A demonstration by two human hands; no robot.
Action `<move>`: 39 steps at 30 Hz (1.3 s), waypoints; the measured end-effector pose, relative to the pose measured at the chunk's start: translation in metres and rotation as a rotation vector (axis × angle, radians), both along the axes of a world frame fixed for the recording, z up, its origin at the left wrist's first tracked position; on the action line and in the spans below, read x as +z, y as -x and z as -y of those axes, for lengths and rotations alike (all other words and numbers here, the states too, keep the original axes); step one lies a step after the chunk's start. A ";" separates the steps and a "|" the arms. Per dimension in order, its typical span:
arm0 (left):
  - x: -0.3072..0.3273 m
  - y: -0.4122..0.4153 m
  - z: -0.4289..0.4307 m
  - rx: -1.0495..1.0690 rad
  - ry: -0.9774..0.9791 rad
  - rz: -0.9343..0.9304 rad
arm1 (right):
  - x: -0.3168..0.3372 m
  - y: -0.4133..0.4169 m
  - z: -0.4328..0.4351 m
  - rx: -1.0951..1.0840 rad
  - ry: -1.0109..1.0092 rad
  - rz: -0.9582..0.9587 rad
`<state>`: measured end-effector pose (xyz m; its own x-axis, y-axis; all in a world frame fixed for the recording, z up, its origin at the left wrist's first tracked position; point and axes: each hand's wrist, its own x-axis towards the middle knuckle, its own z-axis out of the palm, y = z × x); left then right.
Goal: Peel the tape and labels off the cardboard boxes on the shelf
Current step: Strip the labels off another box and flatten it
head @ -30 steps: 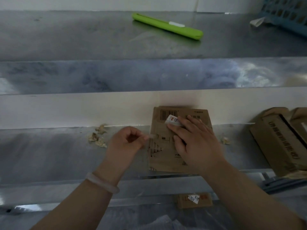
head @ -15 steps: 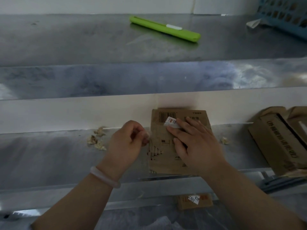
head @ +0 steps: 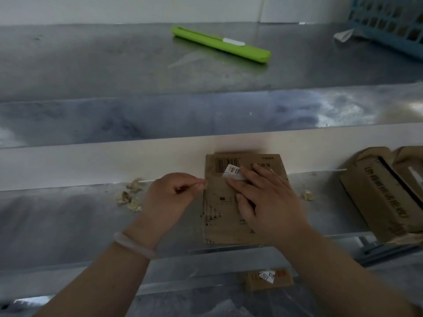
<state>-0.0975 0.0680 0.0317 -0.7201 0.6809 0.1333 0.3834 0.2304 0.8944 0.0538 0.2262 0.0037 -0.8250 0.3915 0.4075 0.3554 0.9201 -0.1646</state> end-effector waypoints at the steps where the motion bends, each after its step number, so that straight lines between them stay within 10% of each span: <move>1: 0.002 0.002 -0.001 -0.009 0.015 -0.030 | 0.000 0.000 0.000 -0.001 0.003 0.000; 12: -0.006 0.011 -0.010 -0.058 0.178 -0.409 | 0.004 -0.001 0.000 0.002 0.028 0.032; 21: -0.011 0.007 -0.025 0.198 -0.141 0.431 | 0.006 -0.001 -0.003 0.017 0.072 0.052; 28: -0.007 0.011 -0.006 0.008 -0.114 0.449 | 0.011 0.002 -0.007 0.020 0.160 0.064; 39: -0.011 0.023 -0.006 -0.143 0.158 -0.251 | 0.020 0.012 -0.018 0.035 0.114 0.178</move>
<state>-0.1203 0.0743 0.0203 -0.5735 0.7994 0.1789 0.6257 0.2865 0.7256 0.0415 0.2440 0.0235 -0.8939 0.3969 0.2084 0.3567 0.9113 -0.2056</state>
